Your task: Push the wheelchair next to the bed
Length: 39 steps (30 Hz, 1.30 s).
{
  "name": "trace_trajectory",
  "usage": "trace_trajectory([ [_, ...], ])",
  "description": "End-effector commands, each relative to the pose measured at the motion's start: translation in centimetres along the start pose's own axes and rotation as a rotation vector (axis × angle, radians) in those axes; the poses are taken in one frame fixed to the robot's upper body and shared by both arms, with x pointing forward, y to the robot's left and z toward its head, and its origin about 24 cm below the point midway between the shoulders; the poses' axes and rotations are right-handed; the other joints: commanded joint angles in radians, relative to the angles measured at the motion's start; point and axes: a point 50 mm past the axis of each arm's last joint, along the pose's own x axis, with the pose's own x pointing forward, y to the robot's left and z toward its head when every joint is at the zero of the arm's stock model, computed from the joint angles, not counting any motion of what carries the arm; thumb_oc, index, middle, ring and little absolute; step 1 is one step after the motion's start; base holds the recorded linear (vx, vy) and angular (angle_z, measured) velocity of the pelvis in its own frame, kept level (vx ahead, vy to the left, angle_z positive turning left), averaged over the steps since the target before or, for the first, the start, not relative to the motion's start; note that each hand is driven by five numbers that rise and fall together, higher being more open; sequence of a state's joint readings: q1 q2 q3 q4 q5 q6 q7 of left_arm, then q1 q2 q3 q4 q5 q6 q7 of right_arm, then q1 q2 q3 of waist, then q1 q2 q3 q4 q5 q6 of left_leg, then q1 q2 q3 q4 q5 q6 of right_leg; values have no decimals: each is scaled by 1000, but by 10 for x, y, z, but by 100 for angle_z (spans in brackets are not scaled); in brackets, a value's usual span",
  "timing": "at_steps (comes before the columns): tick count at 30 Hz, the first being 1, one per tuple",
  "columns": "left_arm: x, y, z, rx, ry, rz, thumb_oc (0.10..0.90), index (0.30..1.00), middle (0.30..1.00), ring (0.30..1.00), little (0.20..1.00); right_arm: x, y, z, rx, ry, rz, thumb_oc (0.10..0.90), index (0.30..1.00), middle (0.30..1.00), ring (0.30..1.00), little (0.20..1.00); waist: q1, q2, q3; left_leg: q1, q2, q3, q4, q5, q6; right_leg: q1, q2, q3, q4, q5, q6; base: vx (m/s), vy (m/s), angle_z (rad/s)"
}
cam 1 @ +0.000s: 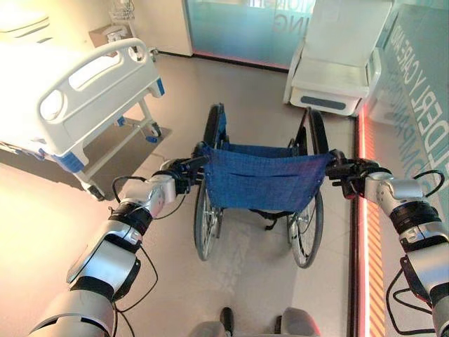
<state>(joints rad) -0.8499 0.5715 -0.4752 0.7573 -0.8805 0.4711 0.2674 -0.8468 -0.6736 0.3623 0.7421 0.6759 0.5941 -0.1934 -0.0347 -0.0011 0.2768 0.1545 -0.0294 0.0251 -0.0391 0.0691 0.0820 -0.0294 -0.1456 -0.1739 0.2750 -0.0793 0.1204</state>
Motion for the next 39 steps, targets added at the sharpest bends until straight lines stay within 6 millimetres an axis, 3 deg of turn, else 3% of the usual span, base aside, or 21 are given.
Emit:
trace_trajectory([
  [1,-9,-16,48,-136,-159,-164,400,300,300,300,300,-11,29,46,50,-163,265,400,300,300,300,300,-16,-24,-93,69,-92,44,156,-240,-31,-108,-13,5,-157,279,46,295,-132,16],
  [5,-7,-17,43,-134,-144,-162,400,300,300,300,300,-10,28,45,42,-151,270,400,300,300,300,300,-25,-35,-94,95,-93,32,176,-280,-26,-144,-8,0,-184,320,57,438,-224,63],
  [8,-5,-21,38,-158,-129,-161,400,300,300,300,300,-9,24,47,35,-141,281,400,300,300,300,300,-35,-33,-122,123,-75,17,186,-304,-35,-141,-5,3,-145,278,48,353,-195,36],
  [10,-4,-20,33,-185,-115,-143,400,300,300,300,300,-10,30,48,10,-133,308,400,300,300,300,300,-44,-27,-153,150,-51,12,214,-317,-62,-139,-1,-9,-121,237,27,425,-261,11],
  [12,-3,-16,30,-202,-109,-121,400,300,300,300,300,-11,35,48,-13,-130,327,400,300,300,300,300,-48,-12,-171,154,-15,11,293,-248,-101,-129,20,-30,-109,194,-3,355,-260,4],
  [13,-3,-11,27,-213,-108,-108,400,300,300,300,300,-12,39,48,-32,-132,340,400,300,300,300,300,-50,-12,-183,121,11,28,397,-136,-136,-109,32,-48,-118,166,-34,298,-275,5],
  [14,-4,-8,25,-228,-109,-106,400,300,300,300,300,-13,41,47,-49,-134,346,400,300,300,300,300,-45,-19,-182,64,24,48,521,-63,-156,-81,36,-62,-125,146,-58,289,-291,9],
  [17,-5,-2,21,-255,-116,-105,400,300,300,300,300,-14,42,45,-67,-145,347,400,300,300,300,300,-16,-41,-151,-135,47,88,827,6,-190,-4,26,-94,-124,94,-105,231,-182,6],
  [18,-6,-1,20,-260,-116,-105,400,300,300,300,300,-14,43,44,-67,-148,347,400,300,300,300,300,-6,-41,-135,-179,67,97,853,0,-191,20,26,-100,-119,82,-111,321,-106,-13],
  [21,-5,3,15,-265,-125,-105,400,300,300,300,300,-15,46,45,-81,-157,344,400,300,300,300,300,24,-44,-94,-245,77,104,734,-16,-168,74,24,-92,-117,62,-106,324,21,-29],
  [22,-5,7,14,-271,-127,-106,400,300,300,300,300,-16,48,48,-91,-159,342,400,300,300,300,300,33,-41,-82,-253,79,112,639,-8,-163,90,34,-82,-115,52,-102,357,85,-13],
  [26,-5,20,12,-283,-128,-112,400,300,300,300,300,-16,44,53,-105,-145,333,400,300,300,300,300,91,-8,-52,-369,71,79,298,139,-199,159,104,-26,-113,15,-105,451,107,-3],
  [28,-6,25,8,-283,-123,-105,400,300,300,300,300,-16,39,48,-115,-129,342,400,300,300,300,300,123,-5,-52,-406,76,70,145,214,-214,231,131,0,-143,-8,-107,592,129,-24],
  [31,-7,31,1,-290,-106,-91,400,300,300,300,300,-14,27,40,-126,-105,361,400,300,300,300,300,149,2,-58,-436,101,100,17,248,-227,299,147,23,-143,-56,-114,546,180,-43],
  [32,-8,32,-1,-292,-101,-84,400,300,300,300,300,-14,25,38,-126,-99,369,400,300,300,300,300,152,5,-61,-435,104,100,29,247,-223,310,147,28,-139,-71,-117,557,229,-44],
  [36,-7,38,-4,-286,-66,-61,400,300,300,300,300,-8,23,25,-111,-59,389,400,300,300,300,300,175,-8,-107,-400,88,103,104,140,-165,353,85,0,-101,-139,-71,500,242,-42],
  [37,-6,37,-3,-271,-64,-63,400,300,300,300,300,-6,26,18,-99,-54,385,400,300,300,300,300,189,-29,-120,-389,69,102,127,101,-136,375,41,-27,-70,-136,-36,356,180,-47],
  [39,-4,34,-1,-250,-61,-63,400,300,300,300,300,-4,31,11,-76,-54,384,400,300,300,300,300,195,-54,-130,-366,29,100,132,70,-103,366,-8,-49,47,-61,12,347,215,-45],
])
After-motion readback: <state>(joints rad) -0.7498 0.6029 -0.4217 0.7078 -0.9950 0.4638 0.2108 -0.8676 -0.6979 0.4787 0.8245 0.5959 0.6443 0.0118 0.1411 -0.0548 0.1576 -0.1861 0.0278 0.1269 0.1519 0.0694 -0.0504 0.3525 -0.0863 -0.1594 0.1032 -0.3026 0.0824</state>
